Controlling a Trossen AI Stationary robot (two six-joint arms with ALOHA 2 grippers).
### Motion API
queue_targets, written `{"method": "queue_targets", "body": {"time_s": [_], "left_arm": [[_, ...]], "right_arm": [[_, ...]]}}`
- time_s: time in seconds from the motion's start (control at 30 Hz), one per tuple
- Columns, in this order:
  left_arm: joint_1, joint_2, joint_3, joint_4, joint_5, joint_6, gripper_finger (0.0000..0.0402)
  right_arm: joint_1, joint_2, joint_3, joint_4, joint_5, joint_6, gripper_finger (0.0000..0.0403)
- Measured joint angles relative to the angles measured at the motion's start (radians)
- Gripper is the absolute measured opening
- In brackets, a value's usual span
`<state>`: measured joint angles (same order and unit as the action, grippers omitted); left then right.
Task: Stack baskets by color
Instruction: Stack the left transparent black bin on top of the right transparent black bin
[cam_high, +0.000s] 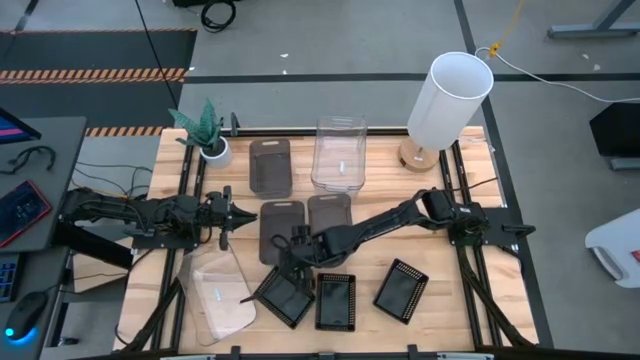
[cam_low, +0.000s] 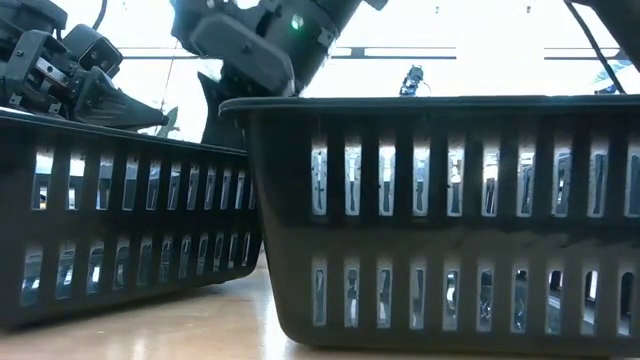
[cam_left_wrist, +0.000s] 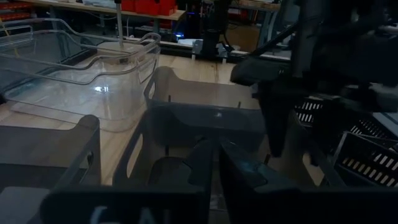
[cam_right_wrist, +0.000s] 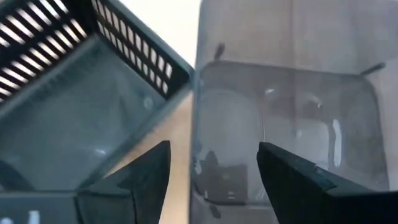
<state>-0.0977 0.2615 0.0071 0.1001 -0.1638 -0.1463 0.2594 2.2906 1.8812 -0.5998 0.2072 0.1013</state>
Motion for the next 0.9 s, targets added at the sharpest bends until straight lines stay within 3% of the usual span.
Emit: {"method": "queue_targets", "body": {"time_s": [0.33,0.9], "left_arm": [[0.0,0.0,0.0,0.0,0.0,0.0,0.0026],[0.0,0.0,0.0,0.0,0.0,0.0,0.0028]], "right_arm": [[-0.019,0.0,-0.045,0.031,-0.02,0.0,0.0219],[-0.028,0.0,-0.045,0.026,-0.039,-0.073,0.0076]]}}
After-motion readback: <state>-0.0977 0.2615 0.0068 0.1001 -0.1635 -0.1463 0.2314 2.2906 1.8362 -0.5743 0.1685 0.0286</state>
